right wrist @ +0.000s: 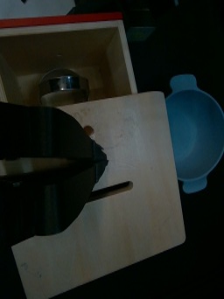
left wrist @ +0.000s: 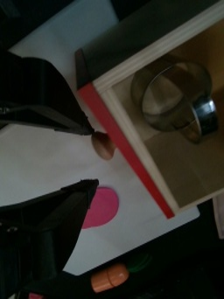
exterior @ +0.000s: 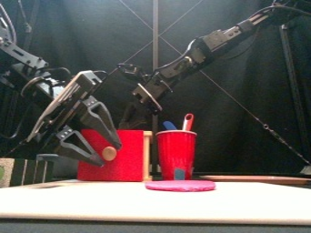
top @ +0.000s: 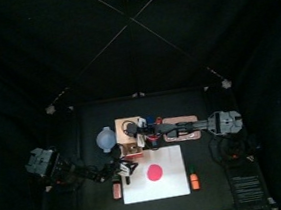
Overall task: Get the cutter from the drawer then cut the dough then place the extra dough in the bowl
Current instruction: Place the cutter on the board
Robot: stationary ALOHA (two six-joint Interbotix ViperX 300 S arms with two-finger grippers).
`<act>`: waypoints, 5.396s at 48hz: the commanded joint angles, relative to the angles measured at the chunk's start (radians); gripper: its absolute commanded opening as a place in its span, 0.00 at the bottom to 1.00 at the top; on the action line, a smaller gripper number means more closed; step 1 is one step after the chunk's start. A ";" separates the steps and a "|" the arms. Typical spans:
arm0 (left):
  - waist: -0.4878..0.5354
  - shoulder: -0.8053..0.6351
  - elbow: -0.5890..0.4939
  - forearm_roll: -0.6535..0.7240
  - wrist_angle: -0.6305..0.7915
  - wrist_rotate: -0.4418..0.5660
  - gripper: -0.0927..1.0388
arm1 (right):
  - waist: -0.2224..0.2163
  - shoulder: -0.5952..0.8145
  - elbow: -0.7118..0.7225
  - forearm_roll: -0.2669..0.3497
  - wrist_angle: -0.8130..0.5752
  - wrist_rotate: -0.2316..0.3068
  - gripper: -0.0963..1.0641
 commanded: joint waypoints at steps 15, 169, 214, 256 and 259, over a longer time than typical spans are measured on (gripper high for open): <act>-0.043 -0.038 0.005 0.005 -0.011 -0.002 0.90 | 0.012 -0.002 -0.009 0.002 0.009 0.000 0.12; 0.081 -0.652 0.331 0.650 -0.041 0.492 0.39 | 0.104 0.083 -0.190 -0.052 0.298 0.034 0.66; 0.104 -0.650 0.359 0.635 -0.040 0.486 0.39 | 0.147 0.018 -0.377 -0.126 0.511 0.032 0.44; 0.110 -0.650 0.370 0.611 -0.035 0.486 0.39 | 0.307 -0.333 0.005 -0.117 0.670 0.164 0.43; 0.114 -0.650 0.368 0.611 -0.035 0.486 0.39 | 0.313 -0.362 0.066 -0.118 0.663 0.199 0.43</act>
